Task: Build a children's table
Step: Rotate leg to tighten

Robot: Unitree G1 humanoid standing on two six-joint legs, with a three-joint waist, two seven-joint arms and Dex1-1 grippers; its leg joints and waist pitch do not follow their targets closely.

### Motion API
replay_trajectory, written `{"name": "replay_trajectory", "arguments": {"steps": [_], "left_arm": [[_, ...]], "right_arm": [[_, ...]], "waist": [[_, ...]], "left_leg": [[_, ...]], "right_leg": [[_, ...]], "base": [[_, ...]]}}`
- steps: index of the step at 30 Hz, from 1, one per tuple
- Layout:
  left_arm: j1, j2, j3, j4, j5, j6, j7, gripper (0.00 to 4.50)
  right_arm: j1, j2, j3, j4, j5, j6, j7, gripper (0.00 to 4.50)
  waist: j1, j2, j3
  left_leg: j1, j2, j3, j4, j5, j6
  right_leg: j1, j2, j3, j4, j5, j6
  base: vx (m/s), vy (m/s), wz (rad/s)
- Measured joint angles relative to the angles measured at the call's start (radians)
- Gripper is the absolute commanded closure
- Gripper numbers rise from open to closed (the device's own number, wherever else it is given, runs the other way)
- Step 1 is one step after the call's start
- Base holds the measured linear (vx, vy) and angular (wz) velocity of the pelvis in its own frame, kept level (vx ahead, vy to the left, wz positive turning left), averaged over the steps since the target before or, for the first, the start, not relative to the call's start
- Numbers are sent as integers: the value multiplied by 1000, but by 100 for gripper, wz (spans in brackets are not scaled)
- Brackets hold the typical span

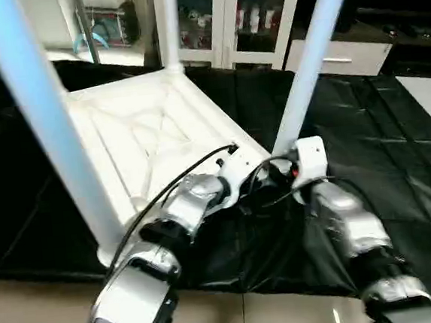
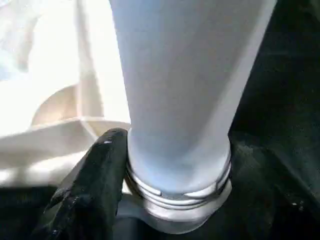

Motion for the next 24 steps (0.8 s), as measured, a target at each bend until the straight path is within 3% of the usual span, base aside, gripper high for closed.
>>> {"name": "replay_trajectory", "arguments": {"steps": [4,7,11,13,17,20,24], "left_arm": [[-7,0,2,15,8,-34,12,450],[-9,2,-7,17,14,-53,11,450],[-3,65,0,9,24,-89,12,450],[31,106,0,-47,20,-109,-64,450],[131,220,-26,-189,-19,-184,-333,450],[170,268,-49,-257,-48,-200,-482,450],[202,313,-83,-336,-92,-184,-608,450]], "right_arm": [[-15,26,-9,33,-3,-55,-16,181],[1,17,-31,23,8,-76,47,111],[56,17,31,-95,28,-112,179,76],[71,-14,51,-146,38,-94,219,61],[100,-168,70,-278,60,-25,384,24],[151,-224,90,-357,84,23,509,4],[205,-369,139,-438,122,57,729,4]], "waist": [[8,9,-1],[12,11,0],[-8,8,3],[-4,9,4],[33,12,7],[62,13,8],[66,11,9]], "left_leg": [[-1,0,1,-8,0,0],[-1,0,1,-11,2,5],[-2,3,1,-9,3,6],[-2,4,-1,-9,1,2],[4,6,-1,-11,0,0],[5,9,2,-9,0,0],[3,5,9,-7,0,0]], "right_leg": [[-1,0,-2,-5,1,-3],[-1,0,-2,-7,0,-3],[-5,9,-1,-7,4,-7],[-5,11,0,-7,4,-8],[-2,13,-1,-7,2,-8],[1,13,1,-7,1,-9],[3,4,5,-11,1,-9]], "base": [[0,0,0],[0,0,0],[0,0,0],[0,0,0],[0,0,0],[0,0,0],[0,0,0]]}}
